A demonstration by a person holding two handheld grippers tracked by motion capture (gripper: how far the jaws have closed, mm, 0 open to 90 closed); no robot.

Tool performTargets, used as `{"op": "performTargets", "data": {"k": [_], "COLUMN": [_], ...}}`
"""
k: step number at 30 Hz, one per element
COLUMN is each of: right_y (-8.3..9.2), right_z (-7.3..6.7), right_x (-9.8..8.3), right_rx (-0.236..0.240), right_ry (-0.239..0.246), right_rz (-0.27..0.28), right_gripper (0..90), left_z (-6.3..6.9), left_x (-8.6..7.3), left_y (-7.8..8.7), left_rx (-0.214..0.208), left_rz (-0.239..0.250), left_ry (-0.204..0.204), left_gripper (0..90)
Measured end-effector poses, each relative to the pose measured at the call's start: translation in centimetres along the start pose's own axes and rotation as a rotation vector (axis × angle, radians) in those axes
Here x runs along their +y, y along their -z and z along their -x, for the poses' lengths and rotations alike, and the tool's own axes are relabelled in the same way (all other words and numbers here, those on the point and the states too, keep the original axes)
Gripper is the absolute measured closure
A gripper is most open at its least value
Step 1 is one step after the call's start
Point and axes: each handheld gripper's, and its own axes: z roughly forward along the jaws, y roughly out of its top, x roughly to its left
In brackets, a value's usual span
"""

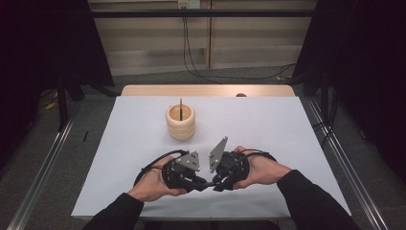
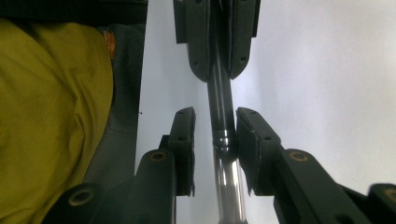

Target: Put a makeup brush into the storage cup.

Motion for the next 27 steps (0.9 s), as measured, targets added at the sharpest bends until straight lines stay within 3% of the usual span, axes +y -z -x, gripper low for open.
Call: {"op": "performTargets", "data": {"k": [3, 5, 6, 8, 9, 11, 16, 17, 18, 20, 21, 23, 25, 27], "right_y": [0.0, -0.1, -0.1, -0.1, -0.1, 0.0, 0.4, 0.4, 0.5, 0.7, 0.8, 0.9, 1.1, 1.3], "right_z": [0.2, 0.3, 0.2, 0.2, 0.2, 0.4, 0.6, 0.6, 0.5, 0.5, 0.4, 0.4, 0.3, 0.4], "right_x": [-0.2, -0.4, -0.4, -0.7, -0.8, -1.1, -2.0, -2.1, -2.2, -2.4, -2.5, -2.8, -3.1, -3.4], "right_rx": [0.004, -0.001, -0.008, -0.005, -0.010, -0.030, -0.055, -0.058, -0.062, -0.062, -0.064, -0.072, -0.083, -0.097], "right_ry": [-0.014, -0.022, -0.051, -0.054, -0.071, -0.075, -0.106, -0.103, -0.110, -0.115, -0.124, -0.115, -0.143, -0.153], "right_rz": [0.031, 0.045, 0.049, 0.071, 0.087, 0.103, 0.178, 0.179, 0.184, 0.207, 0.221, 0.250, 0.289, 0.320], "right_gripper": [59.7, 49.3, 44.7, 41.1, 37.8, 34.8, 25.4, 22.7, 20.3, 17.8, 16.4, 11.2, 11.1, 10.7], "left_z": [0.0, -0.1, -0.2, -0.1, -0.1, -0.2, 0.3, 0.4, 0.5, 0.5, 0.7, 0.7, 0.8, 0.9], "left_x": [-0.2, -0.3, -0.3, -0.6, -0.7, -0.8, -1.1, -1.1, -1.4, -1.4, -1.5, -1.7, -2.0, -2.1], "left_y": [0.2, 0.2, 0.6, 0.4, 0.4, 0.5, 0.6, 0.9, 0.8, 1.2, 1.1, 1.4, 1.4, 1.6], "left_rx": [0.001, 0.021, 0.024, 0.025, 0.016, 0.002, 0.027, 0.055, 0.028, 0.035, 0.037, 0.037, 0.057, 0.073], "left_rz": [0.012, 0.023, -0.019, 0.031, 0.032, 0.025, 0.075, 0.034, 0.082, 0.057, 0.083, 0.088, 0.126, 0.118], "left_ry": [0.014, 0.030, 0.028, 0.045, 0.052, 0.050, 0.070, 0.064, 0.082, 0.070, 0.081, 0.077, 0.107, 0.119], "left_gripper": [79.8, 79.7, 79.7, 79.7, 79.7, 79.7, 79.7, 79.7, 79.7, 79.7, 79.7, 79.7, 79.7, 79.7]}}
